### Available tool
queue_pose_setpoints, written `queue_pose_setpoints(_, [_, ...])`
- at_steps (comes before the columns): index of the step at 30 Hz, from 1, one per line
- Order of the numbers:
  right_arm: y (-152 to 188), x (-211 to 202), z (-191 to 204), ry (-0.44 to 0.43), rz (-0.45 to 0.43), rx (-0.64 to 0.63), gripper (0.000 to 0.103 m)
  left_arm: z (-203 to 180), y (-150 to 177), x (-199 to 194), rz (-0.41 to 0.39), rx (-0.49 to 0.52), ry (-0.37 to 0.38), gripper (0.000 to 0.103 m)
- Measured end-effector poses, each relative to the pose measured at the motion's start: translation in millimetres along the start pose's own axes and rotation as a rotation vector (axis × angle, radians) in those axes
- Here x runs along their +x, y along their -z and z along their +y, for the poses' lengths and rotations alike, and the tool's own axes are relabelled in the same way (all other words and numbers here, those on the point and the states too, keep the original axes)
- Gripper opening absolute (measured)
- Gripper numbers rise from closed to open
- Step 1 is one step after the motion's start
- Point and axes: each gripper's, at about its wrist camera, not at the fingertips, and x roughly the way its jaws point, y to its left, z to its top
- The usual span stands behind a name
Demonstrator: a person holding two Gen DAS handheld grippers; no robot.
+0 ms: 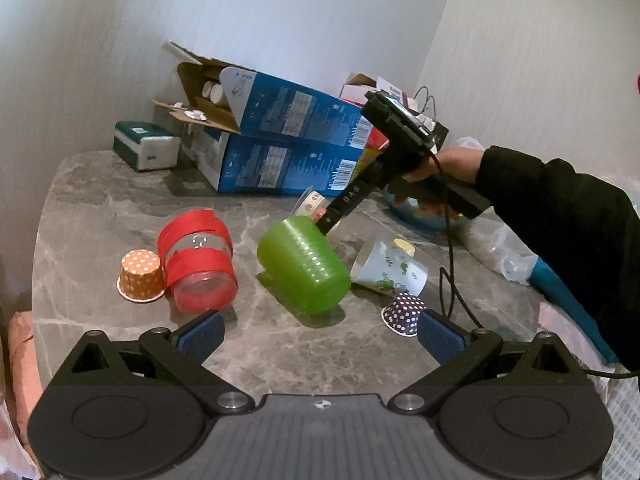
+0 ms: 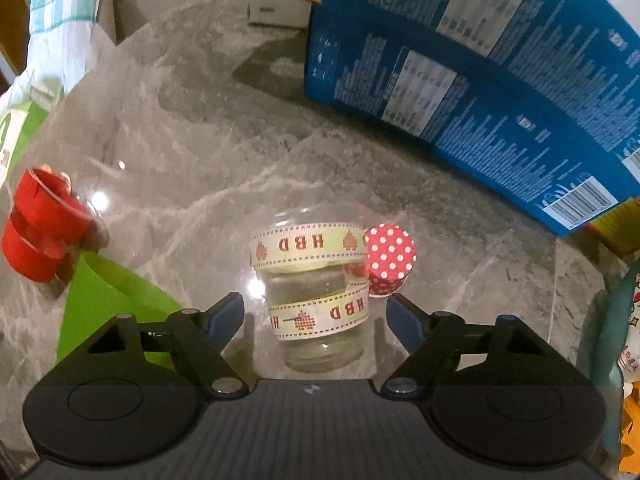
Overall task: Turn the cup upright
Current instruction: 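Reach the right gripper down to the clear HBD-ribbon cup and grasp it, then lift the clear cup with the right gripper toward the left gripper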
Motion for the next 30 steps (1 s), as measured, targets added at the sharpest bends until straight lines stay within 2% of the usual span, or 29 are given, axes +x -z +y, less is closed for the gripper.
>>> queue_pose_setpoints(3, [-1.4,4.0,-0.6,-0.009,0.011,0.004,0.069,2.0,0.7,0.0,0.003,-0.011,-0.003,0.103])
queue_pose_setpoints(6, [-2.5,12.0,-2.5,-0.012,0.037,0.025,0.056,3.7,2.9,-6.4,-0.007,-0.030,0.020,0.103])
queue_pose_setpoints(9, [-1.7,8.6,-8.2,-0.027,0.021,0.078,0.055,6.1,3.6,-12.5,-0.020,-0.042,0.022,0.103])
queue_pose_setpoints(12, [0.4,-15.9,-8.2,-0.021,-0.049,0.129,0.055,6.8,5.2,-18.8,-0.028,-0.049,0.006,0.103])
queue_pose_setpoints(16, [16.0,-79.5,7.9,0.008,-0.200,0.183,0.055,5.1,5.3,-33.1,-0.056,-0.061,-0.008,0.103])
queue_pose_setpoints(20, [67.8,-156.8,48.9,0.038,-0.404,0.231,0.055,1.6,6.6,-48.1,-0.080,-0.070,-0.038,0.103])
queue_pose_setpoints(23, [117.0,-188.8,90.1,0.076,-0.510,0.265,0.056,1.0,9.0,-56.1,-0.081,-0.100,-0.051,0.103])
queue_pose_setpoints(26, [169.8,-191.5,129.8,0.089,-0.575,0.340,0.056,2.2,10.7,-62.6,-0.078,-0.151,-0.062,0.103])
queue_pose_setpoints(30, [229.8,-164.1,174.0,0.093,-0.714,0.434,0.056,-2.1,18.2,-68.6,-0.093,-0.160,-0.083,0.103])
